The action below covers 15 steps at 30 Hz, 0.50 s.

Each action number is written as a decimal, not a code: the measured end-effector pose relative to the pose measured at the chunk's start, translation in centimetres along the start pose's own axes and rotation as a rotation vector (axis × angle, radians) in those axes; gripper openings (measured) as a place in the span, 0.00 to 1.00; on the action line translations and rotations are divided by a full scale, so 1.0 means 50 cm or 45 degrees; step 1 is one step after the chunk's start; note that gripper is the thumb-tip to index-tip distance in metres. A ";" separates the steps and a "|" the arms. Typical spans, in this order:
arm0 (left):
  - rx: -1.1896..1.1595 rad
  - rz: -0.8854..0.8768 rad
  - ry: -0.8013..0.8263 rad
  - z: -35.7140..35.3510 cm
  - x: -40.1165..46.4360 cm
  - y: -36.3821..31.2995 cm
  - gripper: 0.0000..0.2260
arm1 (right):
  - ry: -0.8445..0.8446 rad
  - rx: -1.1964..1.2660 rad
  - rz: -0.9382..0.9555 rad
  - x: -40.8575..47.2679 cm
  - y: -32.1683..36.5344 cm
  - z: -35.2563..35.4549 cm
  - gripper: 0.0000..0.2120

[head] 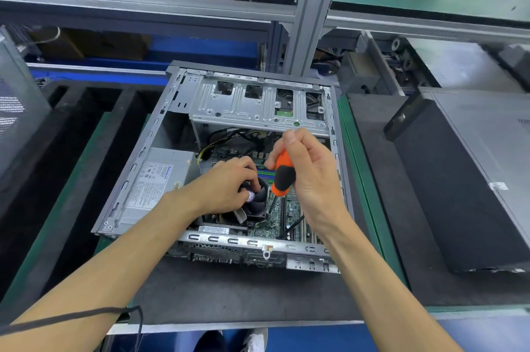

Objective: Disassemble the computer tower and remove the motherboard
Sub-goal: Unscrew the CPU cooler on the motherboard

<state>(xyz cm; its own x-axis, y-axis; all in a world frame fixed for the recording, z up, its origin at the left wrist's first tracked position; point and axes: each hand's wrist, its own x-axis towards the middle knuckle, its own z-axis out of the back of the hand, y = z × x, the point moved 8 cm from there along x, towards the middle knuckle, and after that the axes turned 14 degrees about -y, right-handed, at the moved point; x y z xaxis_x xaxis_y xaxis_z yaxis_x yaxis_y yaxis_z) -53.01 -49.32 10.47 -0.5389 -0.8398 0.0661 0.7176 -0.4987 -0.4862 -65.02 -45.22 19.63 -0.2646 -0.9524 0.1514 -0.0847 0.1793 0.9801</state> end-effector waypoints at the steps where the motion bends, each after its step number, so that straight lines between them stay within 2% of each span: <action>1: -0.040 -0.007 -0.015 0.005 0.000 -0.006 0.10 | 0.035 0.007 -0.005 -0.003 -0.001 -0.010 0.17; 4: -0.257 -0.005 -0.238 0.059 -0.001 -0.033 0.20 | 0.149 0.023 -0.080 -0.009 -0.010 -0.036 0.23; 7: -0.374 0.001 -0.582 0.140 -0.002 -0.058 0.11 | 0.233 0.090 -0.217 -0.005 -0.027 -0.050 0.28; 9: -0.548 -0.008 -0.705 0.194 -0.009 -0.087 0.09 | 0.279 0.123 -0.293 -0.004 -0.042 -0.063 0.31; 10: -0.593 -0.047 -0.712 0.218 -0.015 -0.109 0.09 | 0.294 0.135 -0.329 -0.006 -0.048 -0.069 0.33; 12: -0.540 -0.194 -0.600 0.246 -0.028 -0.166 0.10 | 0.274 0.190 -0.396 -0.010 -0.060 -0.071 0.35; 15: -0.213 -0.432 -0.396 0.241 -0.052 -0.228 0.17 | 0.139 0.205 -0.467 -0.001 -0.070 -0.045 0.35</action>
<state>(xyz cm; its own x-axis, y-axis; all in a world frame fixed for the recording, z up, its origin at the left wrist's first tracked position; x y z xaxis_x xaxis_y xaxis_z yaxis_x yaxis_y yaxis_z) -54.47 -44.00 26.36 -0.5542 -0.6727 0.4902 0.4295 -0.7356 -0.5238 -62.55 -46.36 16.48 -0.0859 -0.9794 -0.1829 -0.3058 -0.1488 0.9404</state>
